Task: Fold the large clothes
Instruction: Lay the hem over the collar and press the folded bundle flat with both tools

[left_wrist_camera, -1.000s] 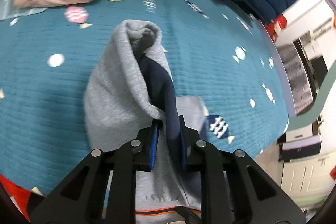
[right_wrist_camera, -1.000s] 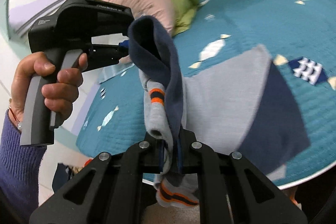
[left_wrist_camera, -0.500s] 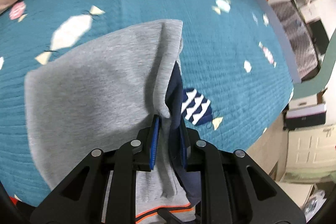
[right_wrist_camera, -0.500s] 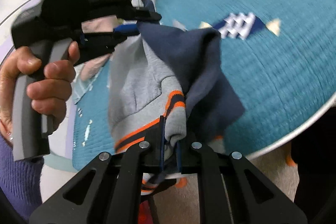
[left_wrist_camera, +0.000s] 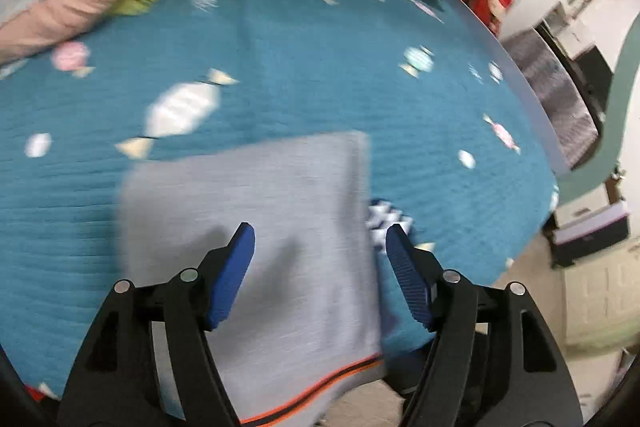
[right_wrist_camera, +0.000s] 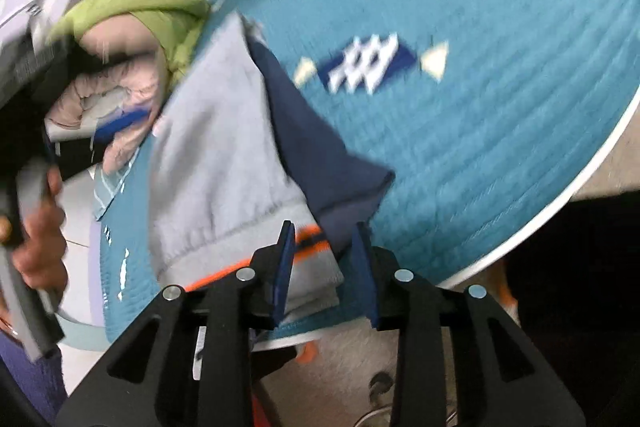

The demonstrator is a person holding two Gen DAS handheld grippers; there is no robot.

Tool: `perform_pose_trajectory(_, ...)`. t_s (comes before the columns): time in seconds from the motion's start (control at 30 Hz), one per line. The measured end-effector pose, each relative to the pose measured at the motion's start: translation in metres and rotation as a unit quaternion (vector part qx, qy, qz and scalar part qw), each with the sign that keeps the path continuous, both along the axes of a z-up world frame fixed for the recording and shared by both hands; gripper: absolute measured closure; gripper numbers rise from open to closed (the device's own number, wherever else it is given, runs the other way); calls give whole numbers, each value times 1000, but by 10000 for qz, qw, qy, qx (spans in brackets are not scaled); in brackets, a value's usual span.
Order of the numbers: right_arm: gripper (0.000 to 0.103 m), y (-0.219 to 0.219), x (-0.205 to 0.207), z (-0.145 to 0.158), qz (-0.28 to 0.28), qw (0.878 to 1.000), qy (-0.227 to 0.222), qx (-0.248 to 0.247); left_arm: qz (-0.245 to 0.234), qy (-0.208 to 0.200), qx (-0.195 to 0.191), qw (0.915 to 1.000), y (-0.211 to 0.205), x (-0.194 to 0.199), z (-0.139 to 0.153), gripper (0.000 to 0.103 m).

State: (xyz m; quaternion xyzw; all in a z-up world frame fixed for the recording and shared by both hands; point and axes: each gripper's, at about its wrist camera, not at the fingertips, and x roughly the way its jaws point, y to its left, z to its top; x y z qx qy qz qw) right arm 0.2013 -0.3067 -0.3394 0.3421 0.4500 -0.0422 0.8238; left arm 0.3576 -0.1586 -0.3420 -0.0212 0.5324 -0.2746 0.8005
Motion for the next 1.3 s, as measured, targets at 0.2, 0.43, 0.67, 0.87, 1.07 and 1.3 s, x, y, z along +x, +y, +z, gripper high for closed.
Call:
perform_pose_trajectory(0.2,74,32,36,12,831,9958,-390,-67,450,63,816,9956,57,-25,-33,34)
perform_pose_trajectory(0.43,79,34,76,-32,988,9933,382,-471,611,532,901,9926,74,-38,-101,34)
perform_pose_trajectory(0.67,77,19,77,-30,924,9953,290,-22,746,517,656,9937,83,-41,-92,31)
perform_pose_trajectory(0.87,37,-4,44,-15,645,9971,358,189,1151,588,19,9916,115,-61,-75,23)
perform_pose_trajectory(1.07,36,-10,27,-52,362,9837,907,1509,1202,923,-38,9885,121,-77,-92,23)
perform_pose_trajectory(1.3,32,-6,26,-69,357,9728,1019,2052,1149,972,-66,9886,108,-75,-100,21)
